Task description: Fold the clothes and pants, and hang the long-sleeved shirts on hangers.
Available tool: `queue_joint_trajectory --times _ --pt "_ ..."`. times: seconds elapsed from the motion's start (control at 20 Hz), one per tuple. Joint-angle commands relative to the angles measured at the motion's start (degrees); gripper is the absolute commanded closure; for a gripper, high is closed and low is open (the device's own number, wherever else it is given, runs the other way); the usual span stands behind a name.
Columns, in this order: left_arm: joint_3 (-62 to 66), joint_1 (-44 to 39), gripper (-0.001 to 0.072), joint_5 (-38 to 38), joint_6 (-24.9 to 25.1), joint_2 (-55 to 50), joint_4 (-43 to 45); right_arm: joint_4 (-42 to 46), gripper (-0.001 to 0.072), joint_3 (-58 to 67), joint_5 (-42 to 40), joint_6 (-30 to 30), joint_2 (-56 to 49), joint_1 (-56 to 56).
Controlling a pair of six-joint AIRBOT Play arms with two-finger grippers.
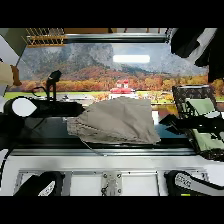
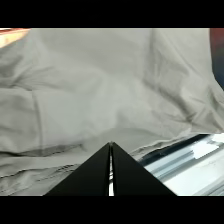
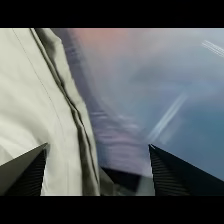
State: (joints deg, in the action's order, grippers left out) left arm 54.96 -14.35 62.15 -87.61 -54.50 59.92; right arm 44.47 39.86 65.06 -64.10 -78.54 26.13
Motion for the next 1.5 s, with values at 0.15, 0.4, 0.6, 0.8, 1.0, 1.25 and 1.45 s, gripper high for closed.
queue_joint_trajectory --times 0.15,0.4,0.6,0.8,1.0,1.25,1.45 --pt "0.09 -7.98 0.0694 -2.38 -4.02 -5.81 -0.15 -15.10 -0.0003 0.07 -3.28 6.80 -10.32 -11.26" --pt "0.09 -7.93 0.0694 -2.38 -4.83 -5.40 0.02 -19.23 0.0018 4.50 -3.85 7.15 -11.72 -21.94" --pt "0.09 -7.93 0.0694 -2.40 -4.83 -4.42 0.04 -19.23 0.0638 8.79 -4.63 8.74 -11.96 -25.11" --pt "0.09 -7.93 0.0694 -2.36 -4.83 -4.37 0.04 -12.09 0.0708 17.40 -4.72 6.27 -9.77 -23.63" --pt "0.09 -7.93 0.0694 -2.36 -4.83 -4.37 0.04 5.90 0.0708 35.12 -5.07 -7.56 -6.78 -15.78" --pt "0.09 -7.93 0.0694 -2.40 -4.83 -4.37 0.07 13.66 0.0707 52.06 -8.57 -19.69 -4.63 0.26" --pt "0.09 -7.93 0.0694 -2.45 -4.83 -4.39 0.07 14.60 0.0708 52.50 -10.58 -24.48 0.44 12.00"
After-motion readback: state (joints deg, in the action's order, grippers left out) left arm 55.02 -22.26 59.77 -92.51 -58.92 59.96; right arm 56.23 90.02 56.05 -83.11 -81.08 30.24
